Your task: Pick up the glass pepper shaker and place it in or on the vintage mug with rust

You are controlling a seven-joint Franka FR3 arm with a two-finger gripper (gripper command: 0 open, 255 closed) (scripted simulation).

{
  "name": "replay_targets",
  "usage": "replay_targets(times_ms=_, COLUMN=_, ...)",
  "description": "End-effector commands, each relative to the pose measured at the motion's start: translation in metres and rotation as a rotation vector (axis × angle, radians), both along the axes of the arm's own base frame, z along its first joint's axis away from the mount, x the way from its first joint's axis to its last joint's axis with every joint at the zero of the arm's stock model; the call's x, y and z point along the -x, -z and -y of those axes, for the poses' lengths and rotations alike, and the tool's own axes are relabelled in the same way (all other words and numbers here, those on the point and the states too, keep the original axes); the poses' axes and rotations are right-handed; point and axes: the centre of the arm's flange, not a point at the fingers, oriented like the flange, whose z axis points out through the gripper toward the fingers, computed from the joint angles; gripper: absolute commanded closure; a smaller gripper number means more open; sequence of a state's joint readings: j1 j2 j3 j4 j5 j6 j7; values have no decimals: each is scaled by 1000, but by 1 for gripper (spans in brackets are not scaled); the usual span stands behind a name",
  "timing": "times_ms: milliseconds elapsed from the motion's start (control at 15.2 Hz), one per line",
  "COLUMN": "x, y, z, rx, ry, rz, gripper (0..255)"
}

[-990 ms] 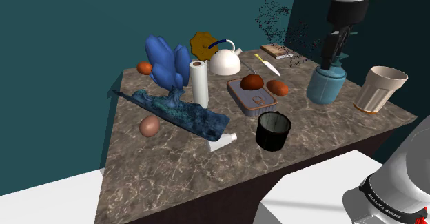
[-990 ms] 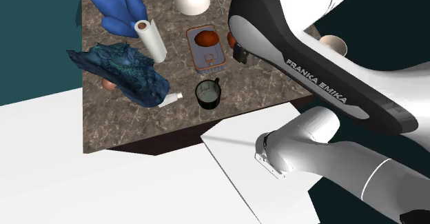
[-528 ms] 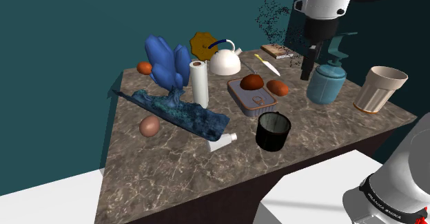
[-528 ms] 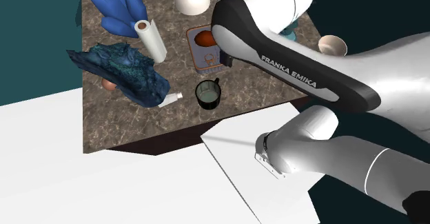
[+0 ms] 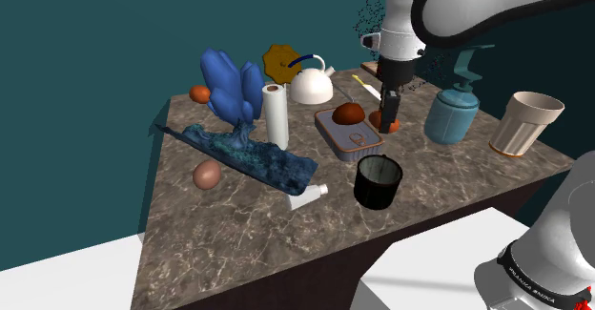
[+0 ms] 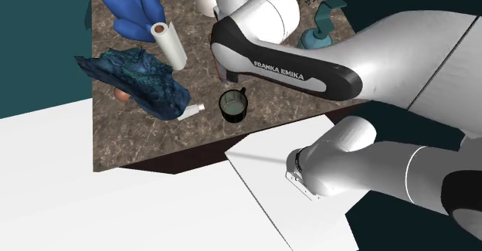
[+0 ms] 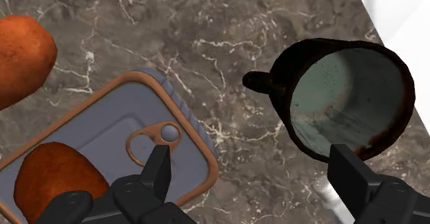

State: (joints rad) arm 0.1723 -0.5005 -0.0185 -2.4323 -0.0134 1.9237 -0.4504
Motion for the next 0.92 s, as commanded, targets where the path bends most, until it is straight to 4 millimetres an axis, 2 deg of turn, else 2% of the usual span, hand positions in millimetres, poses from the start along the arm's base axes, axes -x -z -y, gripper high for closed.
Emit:
replay_targets(times_ms=0, x=-13, y=14, z=-20, rx=-22, ry=-77, rz=3, gripper=0)
replay_targets(times_ms=462, x=-43, y=63, z=-82, rx=-98, ry=-337, rz=6, gripper=0)
replay_targets(times_ms=858, x=-55, y=101, z=-142, rx=-163, ry=-560, rz=9, gripper=0)
